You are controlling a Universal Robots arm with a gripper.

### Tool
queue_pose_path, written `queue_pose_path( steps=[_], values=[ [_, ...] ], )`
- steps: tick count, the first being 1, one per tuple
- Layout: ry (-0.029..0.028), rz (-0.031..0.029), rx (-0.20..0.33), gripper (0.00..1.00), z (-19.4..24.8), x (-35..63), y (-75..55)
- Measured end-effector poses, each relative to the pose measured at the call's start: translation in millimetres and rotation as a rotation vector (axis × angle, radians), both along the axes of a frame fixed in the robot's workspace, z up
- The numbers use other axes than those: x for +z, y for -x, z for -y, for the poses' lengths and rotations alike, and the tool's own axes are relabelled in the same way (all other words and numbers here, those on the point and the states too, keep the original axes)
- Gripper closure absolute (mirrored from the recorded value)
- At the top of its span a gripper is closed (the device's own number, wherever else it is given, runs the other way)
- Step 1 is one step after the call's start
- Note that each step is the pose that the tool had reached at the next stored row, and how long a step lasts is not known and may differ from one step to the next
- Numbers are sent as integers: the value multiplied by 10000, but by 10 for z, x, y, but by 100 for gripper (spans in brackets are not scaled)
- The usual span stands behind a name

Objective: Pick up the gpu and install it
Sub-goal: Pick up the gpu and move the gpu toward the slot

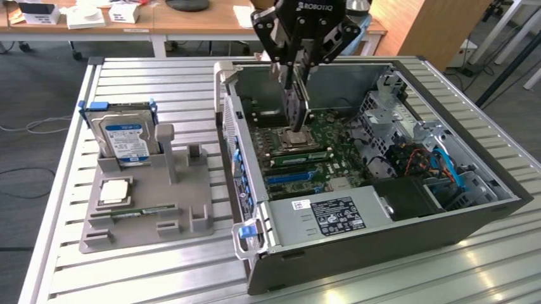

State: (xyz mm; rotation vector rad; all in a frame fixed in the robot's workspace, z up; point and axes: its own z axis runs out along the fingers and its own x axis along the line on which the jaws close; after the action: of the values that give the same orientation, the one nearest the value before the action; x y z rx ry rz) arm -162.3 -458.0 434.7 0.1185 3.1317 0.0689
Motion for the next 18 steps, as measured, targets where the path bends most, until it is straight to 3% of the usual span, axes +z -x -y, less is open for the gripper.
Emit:
queue_pose_path(
  steps=[18],
  values=[
    [-43, -4, -1, 73, 0, 0, -635]
  ],
)
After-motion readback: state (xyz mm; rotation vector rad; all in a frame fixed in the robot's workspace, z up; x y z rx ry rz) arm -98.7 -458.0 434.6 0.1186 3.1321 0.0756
